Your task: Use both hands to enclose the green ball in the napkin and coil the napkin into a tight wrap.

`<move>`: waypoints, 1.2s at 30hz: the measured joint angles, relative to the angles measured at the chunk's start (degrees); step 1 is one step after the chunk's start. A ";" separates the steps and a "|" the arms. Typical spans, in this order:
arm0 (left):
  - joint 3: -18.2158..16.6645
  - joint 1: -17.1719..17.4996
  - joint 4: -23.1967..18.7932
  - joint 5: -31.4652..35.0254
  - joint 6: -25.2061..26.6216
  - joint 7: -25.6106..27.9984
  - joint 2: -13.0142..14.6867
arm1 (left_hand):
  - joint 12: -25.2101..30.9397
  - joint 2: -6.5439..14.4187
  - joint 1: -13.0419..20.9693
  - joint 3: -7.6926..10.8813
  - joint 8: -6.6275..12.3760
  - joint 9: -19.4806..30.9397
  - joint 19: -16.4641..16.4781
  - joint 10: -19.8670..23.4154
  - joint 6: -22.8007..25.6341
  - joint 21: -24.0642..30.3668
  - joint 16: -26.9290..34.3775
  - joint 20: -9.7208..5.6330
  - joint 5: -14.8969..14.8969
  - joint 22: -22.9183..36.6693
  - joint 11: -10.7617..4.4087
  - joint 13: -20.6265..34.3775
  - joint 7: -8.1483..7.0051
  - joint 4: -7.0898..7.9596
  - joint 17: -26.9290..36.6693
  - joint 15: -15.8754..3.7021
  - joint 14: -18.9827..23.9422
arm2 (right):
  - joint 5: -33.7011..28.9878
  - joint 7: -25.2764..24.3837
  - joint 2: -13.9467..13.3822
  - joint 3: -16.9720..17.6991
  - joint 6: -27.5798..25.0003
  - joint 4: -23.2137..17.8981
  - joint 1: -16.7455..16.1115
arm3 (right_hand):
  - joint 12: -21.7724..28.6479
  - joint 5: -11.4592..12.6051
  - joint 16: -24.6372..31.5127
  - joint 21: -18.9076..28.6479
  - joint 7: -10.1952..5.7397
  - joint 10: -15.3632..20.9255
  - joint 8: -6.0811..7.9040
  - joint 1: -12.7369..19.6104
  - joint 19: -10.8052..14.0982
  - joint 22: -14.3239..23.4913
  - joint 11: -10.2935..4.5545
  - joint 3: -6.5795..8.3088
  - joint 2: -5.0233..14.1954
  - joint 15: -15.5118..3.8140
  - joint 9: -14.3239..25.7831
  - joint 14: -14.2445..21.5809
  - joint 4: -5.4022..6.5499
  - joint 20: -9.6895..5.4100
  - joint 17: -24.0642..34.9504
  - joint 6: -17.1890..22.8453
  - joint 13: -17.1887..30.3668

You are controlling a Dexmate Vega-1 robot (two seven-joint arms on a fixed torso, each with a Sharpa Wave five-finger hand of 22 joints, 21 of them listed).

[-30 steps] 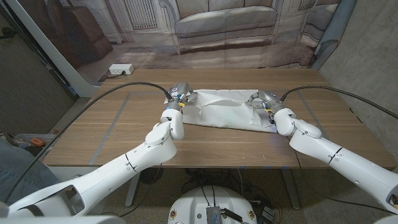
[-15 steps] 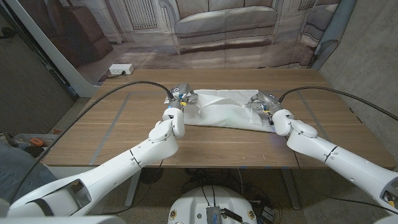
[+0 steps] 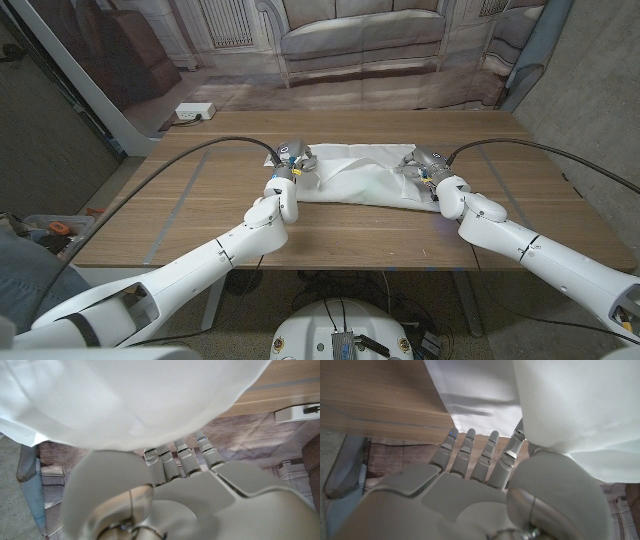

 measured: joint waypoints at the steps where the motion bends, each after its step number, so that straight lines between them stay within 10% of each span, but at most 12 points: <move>1: -0.14 -0.07 0.83 -1.00 -1.74 0.77 -0.22 | 0.00 -0.64 0.64 0.00 0.00 0.00 -0.07 -0.10 -0.02 0.00 0.00 -0.07 0.00 0.00 -0.10 0.00 -0.02 0.00 0.00 0.00 0.00 | -0.12 -0.01 -0.09 -0.11 -0.22 -0.65 0.00 | 0.00 0.00 0.00 0.00 0.00 0.00 0.00 0.00 0.00 0.00 0.00 0.00 0.00 0.00 0.00 0.00 0.00 0.00 0.00 0.00 0.00; 13: -0.74 -0.47 6.48 -3.29 -5.37 2.02 -1.90 | 0.00 -3.22 -1.96 -0.99 -1.24 -0.01 -0.70 -3.27 -7.42 0.00 0.00 -0.08 0.01 0.00 -0.17 -0.01 -0.84 -0.01 0.27 0.00 -2.05 | -0.76 -0.15 -0.35 -0.24 -2.06 -2.04 -0.29 | 0.00 0.00 0.00 0.00 0.00 0.00 0.00 0.00 0.00 0.00 0.00 0.00 0.00 -0.21 0.00 -0.24 0.00 0.00 -0.01 0.00 0.00; 24: -1.11 -0.49 8.06 -6.37 -8.52 3.28 -1.88 | -0.22 -4.35 -5.34 -2.18 -1.66 0.27 -2.43 -8.52 -16.89 0.00 0.00 0.85 0.24 0.01 0.70 -0.01 -0.71 1.05 0.53 0.11 -5.03 | -1.39 -0.04 -0.39 -0.61 -3.67 -4.07 -0.59 | -0.88 0.00 0.00 0.22 0.26 -5.25 -7.39 -3.72 -0.73 0.00 2.36 -0.25 -1.13 0.86 -0.10 -2.86 0.59 0.50 -0.01 -15.75 0.00; 36: -1.25 -0.63 7.25 -6.76 -6.97 2.32 -0.61 | -0.21 -4.55 -6.60 -2.65 -1.66 0.27 -4.17 -11.66 -21.17 0.00 0.00 1.36 0.48 0.01 1.64 0.26 -0.46 1.53 0.53 0.42 -8.00 | -1.50 0.80 0.34 -1.12 -5.09 -4.13 0.12 | -0.88 0.00 0.00 0.22 2.45 -7.91 -12.11 -7.81 -1.96 0.00 4.42 -1.05 -1.54 2.35 0.28 -5.24 1.53 0.92 -0.01 -31.84 0.00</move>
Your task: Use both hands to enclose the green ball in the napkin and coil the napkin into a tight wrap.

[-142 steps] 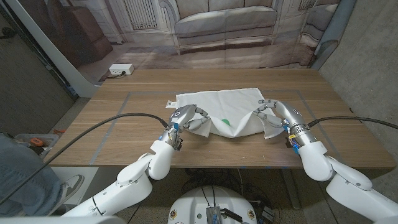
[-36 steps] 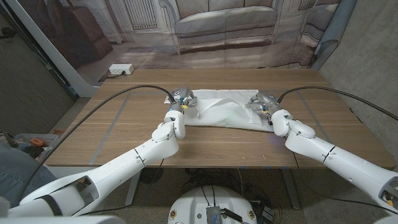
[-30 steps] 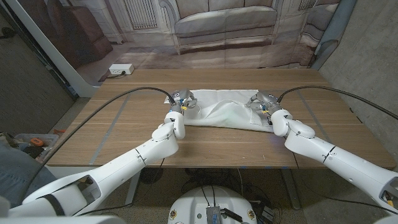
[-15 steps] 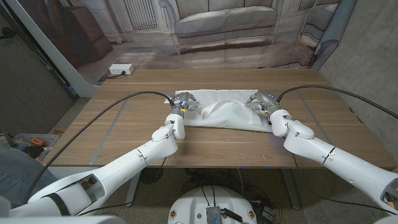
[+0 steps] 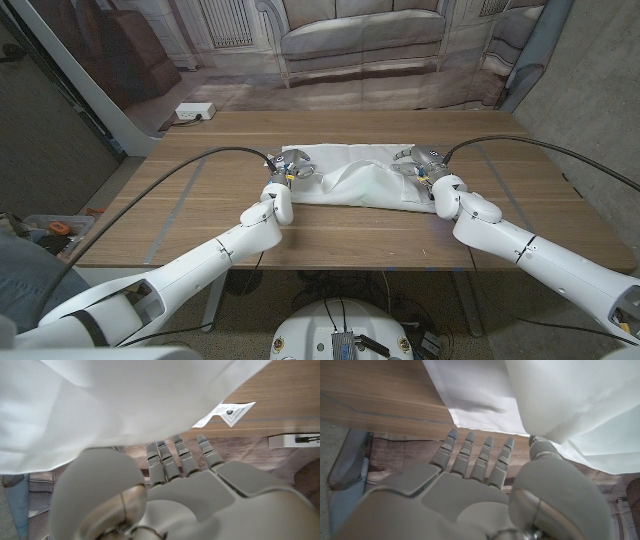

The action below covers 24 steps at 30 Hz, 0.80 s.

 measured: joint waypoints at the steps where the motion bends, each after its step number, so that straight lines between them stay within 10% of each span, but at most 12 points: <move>1: 0.00 -0.03 -0.06 0.00 0.01 -0.01 0.04 | 0.00 0.00 -0.01 -0.15 0.00 0.00 -0.17 -0.08 -0.11 0.00 0.00 -0.17 0.00 0.00 0.08 0.00 0.05 0.15 0.00 0.00 0.00 | 0.03 0.03 0.02 -0.01 -0.07 0.00 0.02 | 0.00 0.00 0.00 0.00 0.50 -0.30 -0.04 -0.28 -0.21 0.00 0.30 0.00 -0.06 -0.20 0.00 -0.22 0.00 0.21 0.00 -1.48 0.00; 24: -0.57 -0.90 1.67 -0.78 0.37 1.06 0.11 | 0.27 0.07 -0.82 -0.22 0.91 -0.01 -0.50 -0.18 0.33 0.00 0.00 0.10 0.00 0.00 0.19 -0.01 0.03 0.22 -0.01 -0.31 -0.30 | 0.58 1.05 1.45 -1.77 -3.47 1.90 2.46 | -0.22 -0.27 0.00 0.00 1.39 -2.55 0.29 -1.61 -0.72 0.00 1.33 -0.24 0.11 0.56 -0.01 -2.14 0.23 0.74 -0.01 -4.18 0.00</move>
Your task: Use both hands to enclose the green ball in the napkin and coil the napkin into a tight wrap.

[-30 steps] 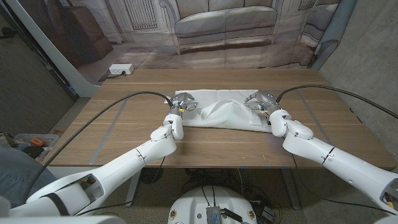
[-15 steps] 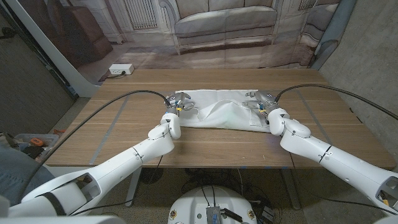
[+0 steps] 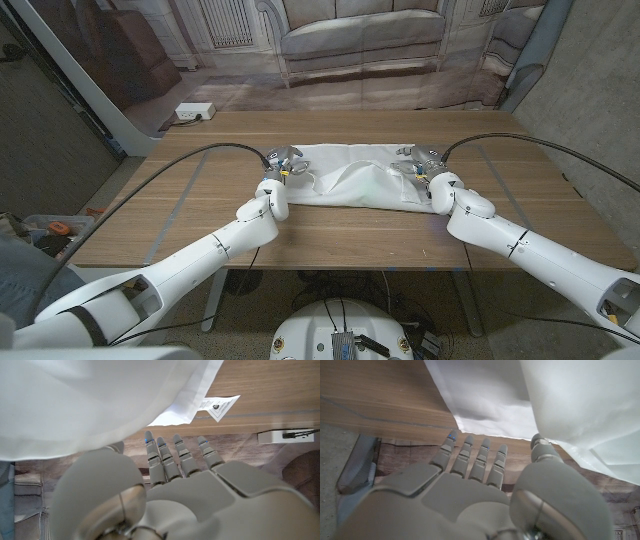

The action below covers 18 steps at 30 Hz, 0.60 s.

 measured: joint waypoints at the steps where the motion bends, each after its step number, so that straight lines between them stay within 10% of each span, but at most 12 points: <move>1: -0.02 -0.02 0.25 0.00 0.00 0.00 -0.09 | 0.00 0.01 0.01 0.00 0.00 0.00 0.00 -0.17 0.00 0.00 0.00 0.00 0.00 0.00 -0.17 0.00 0.00 0.00 0.00 0.00 0.00 | -0.01 0.02 0.00 0.00 -0.15 0.00 0.00 | 0.00 0.00 0.00 0.00 0.12 -0.10 0.00 0.00 0.00 0.00 0.10 0.00 0.00 0.03 0.00 -0.13 0.00 0.00 0.00 -0.12 0.00; 18: -1.73 1.86 -2.89 -0.79 0.47 3.00 0.56 | 0.00 0.63 0.64 0.00 0.00 -0.01 0.00 -0.31 0.00 0.00 0.29 0.00 0.00 0.12 -0.30 0.00 0.00 0.00 -0.01 0.00 0.00 | 2.77 -6.06 0.43 3.28 2.08 -1.34 -2.59 | -0.22 0.01 -0.41 0.66 1.86 -3.68 0.00 -1.59 1.49 0.00 2.46 -0.02 -0.53 3.74 -0.01 -4.39 0.01 2.45 -0.14 -4.53 0.31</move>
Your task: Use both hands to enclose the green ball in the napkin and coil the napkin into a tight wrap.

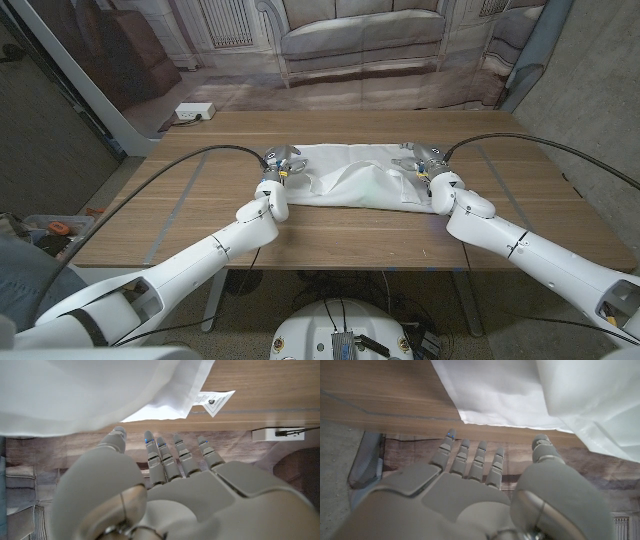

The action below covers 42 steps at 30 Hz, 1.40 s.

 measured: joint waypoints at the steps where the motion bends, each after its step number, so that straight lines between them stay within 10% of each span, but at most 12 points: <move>1: -0.05 0.08 -0.19 0.00 0.00 0.00 0.06 | 0.00 0.00 0.00 0.00 0.00 0.00 0.00 0.00 0.00 0.00 0.00 0.00 0.00 0.00 0.00 0.00 0.00 0.00 0.00 0.00 0.00 | 0.27 -0.38 0.00 0.86 0.26 -0.45 -0.73 | 0.00 0.00 0.00 0.00 0.00 -0.21 0.05 -0.01 0.22 0.00 0.20 -0.15 -0.01 0.05 0.00 0.00 0.15 0.17 0.00 0.00 0.00; 12: -2.80 4.82 -9.96 1.04 2.60 1.64 3.34 | 0.00 -0.57 -1.34 -0.59 -0.35 0.00 -1.46 -1.16 -3.94 0.00 0.00 0.15 0.00 -0.04 0.33 0.00 -0.38 0.04 -0.01 0.21 -1.03 | 6.19 -6.45 -1.00 6.38 5.91 -4.65 -6.10 | 0.46 -0.23 0.22 0.45 -0.52 -0.40 0.84 -0.98 1.84 0.00 0.82 -0.63 -0.53 1.35 0.00 0.08 0.30 0.19 0.01 -0.08 0.01; 15: -3.32 6.99 -13.59 2.63 4.43 2.69 4.56 | 0.40 -1.66 -2.39 -1.29 -0.36 -0.01 -1.77 -1.25 -6.69 0.00 0.00 -4.29 0.24 -0.16 0.41 -0.14 -0.35 -0.67 -0.30 0.43 -1.25 | 7.46 -7.88 -2.21 9.31 7.04 -7.83 -10.00 | 0.52 -0.23 0.23 0.45 -0.84 -0.36 0.84 -0.98 2.38 0.00 0.78 -0.81 -0.53 1.35 0.00 0.08 0.13 0.06 0.01 0.23 0.01; 19: -4.03 9.50 -17.44 3.84 5.38 3.67 5.86 | 0.43 -3.45 -2.51 -2.26 -0.70 0.00 -1.42 -1.25 -10.30 0.00 0.00 -7.41 0.43 -0.44 0.41 -0.15 0.05 -0.89 -0.42 0.42 -1.25 | 8.50 -9.92 -3.44 11.50 8.32 -10.76 -13.61 | 1.34 -0.23 0.45 0.45 -1.34 1.29 1.28 -0.65 3.27 -0.05 -3.82 -0.77 -0.85 0.09 -0.09 0.80 -0.83 0.20 -0.27 0.74 -0.15; 31: -7.07 18.90 -24.93 5.58 1.42 6.98 10.39 | 0.89 -6.30 -2.21 -3.84 0.21 -0.01 -1.51 0.29 -9.76 0.00 0.00 -7.68 1.33 -0.69 -1.98 -0.42 -1.31 -1.79 -0.68 0.17 -0.98 | 3.23 -18.24 -6.45 14.74 9.73 -17.85 -23.98 | 1.78 -0.17 0.67 0.45 -1.95 3.00 1.28 1.61 3.27 -0.13 -6.48 -0.38 -1.28 -2.48 -0.16 2.23 -2.17 0.19 -0.27 0.53 -0.19; 37: -8.34 22.41 -26.20 5.90 -2.15 6.94 12.91 | 0.89 -7.05 -1.46 -3.94 0.23 -0.01 -1.74 0.79 -9.57 0.00 -0.30 -6.82 1.76 -0.69 -3.10 -0.42 -2.61 -2.40 -0.68 0.30 -1.37 | -3.65 -21.72 -7.62 13.83 9.26 -19.85 -27.47 | 1.79 0.04 0.67 2.46 -1.74 3.00 1.28 4.54 10.59 0.03 -6.48 0.02 -2.26 -3.18 -0.15 2.75 -3.04 0.05 -0.54 0.32 -0.19; 42: -8.79 24.07 -26.28 6.98 -4.54 5.83 14.22 | 0.89 -7.74 -0.77 -4.18 0.65 -0.16 -1.53 0.86 -9.30 0.00 -0.30 -6.00 2.21 -0.69 -4.18 -0.69 -3.21 -3.30 -0.68 0.30 -1.75 | -10.72 -24.29 -7.81 11.14 8.55 -20.02 -29.47 | 1.79 0.27 0.67 1.75 -2.50 3.66 1.68 4.99 10.71 -0.10 -7.92 -0.16 -2.72 -3.35 -0.15 2.59 -2.86 0.24 -0.43 1.08 -0.19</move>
